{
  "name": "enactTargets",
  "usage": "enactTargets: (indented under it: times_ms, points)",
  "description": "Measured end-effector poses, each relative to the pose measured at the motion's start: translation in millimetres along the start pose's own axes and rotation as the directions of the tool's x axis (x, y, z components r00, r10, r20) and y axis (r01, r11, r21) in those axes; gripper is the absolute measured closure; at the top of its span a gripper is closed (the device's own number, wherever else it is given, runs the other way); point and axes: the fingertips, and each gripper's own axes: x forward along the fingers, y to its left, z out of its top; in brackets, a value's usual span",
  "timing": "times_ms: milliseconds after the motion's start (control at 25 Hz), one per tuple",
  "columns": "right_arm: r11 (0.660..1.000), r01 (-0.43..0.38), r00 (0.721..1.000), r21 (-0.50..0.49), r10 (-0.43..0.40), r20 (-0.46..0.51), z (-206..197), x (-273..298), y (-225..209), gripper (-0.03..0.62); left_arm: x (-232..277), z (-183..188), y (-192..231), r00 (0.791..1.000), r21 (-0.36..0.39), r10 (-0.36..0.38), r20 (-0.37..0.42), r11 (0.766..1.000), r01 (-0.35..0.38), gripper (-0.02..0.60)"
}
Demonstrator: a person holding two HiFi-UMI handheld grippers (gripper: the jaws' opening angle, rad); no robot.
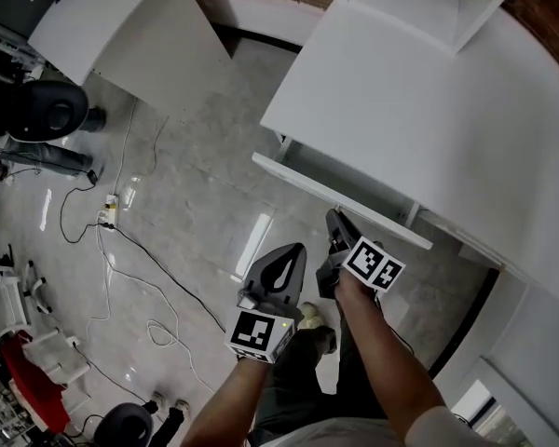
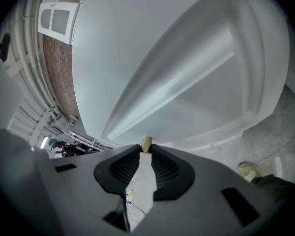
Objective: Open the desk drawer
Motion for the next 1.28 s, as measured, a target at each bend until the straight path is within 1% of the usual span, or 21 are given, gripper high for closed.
enactTargets:
  times_ms: [400,520,680,1040,1160,1280]
  points:
    - [1.000,0.000,0.999,-0.008,0.000,-0.033,-67.1,-33.7,5.0,0.513,-57.2,-19.8,-10.3,1.000,-0.005,0.018,0.002,1.000,-0.018,0.569]
    - [1.000,0.000,0.999,-0.012,-0.001,-0.046,-88.2,-42.9,6.8,0.513,-74.2,-25.0,-11.6,0.999,-0.003,0.031,-0.015,1.000,-0.031,0.569]
    - [1.000,0.002,0.998,-0.014,-0.003,-0.064,-115.5,-56.1,8.8,0.513,-96.0,-30.0,-17.2,0.999,-0.004,0.034,-0.014,0.999,-0.034,0.569]
    - [1.000,-0.012,0.996,-0.002,0.012,-0.090,-143.4,-70.3,7.9,0.513,-127.1,-35.4,-25.0,0.999,0.013,0.044,0.008,0.999,-0.044,0.569]
    - [1.000,0.001,0.991,-0.010,-0.003,-0.132,-154.0,-78.8,6.6,0.513,-133.5,-31.2,-27.8,0.999,0.010,0.048,0.017,0.999,-0.048,0.569]
    - [0.999,0.003,0.982,-0.054,-0.013,-0.187,-167.3,-93.3,13.5,0.528,-140.9,-24.4,-31.3,0.999,0.011,0.049,0.023,0.999,-0.049,0.569]
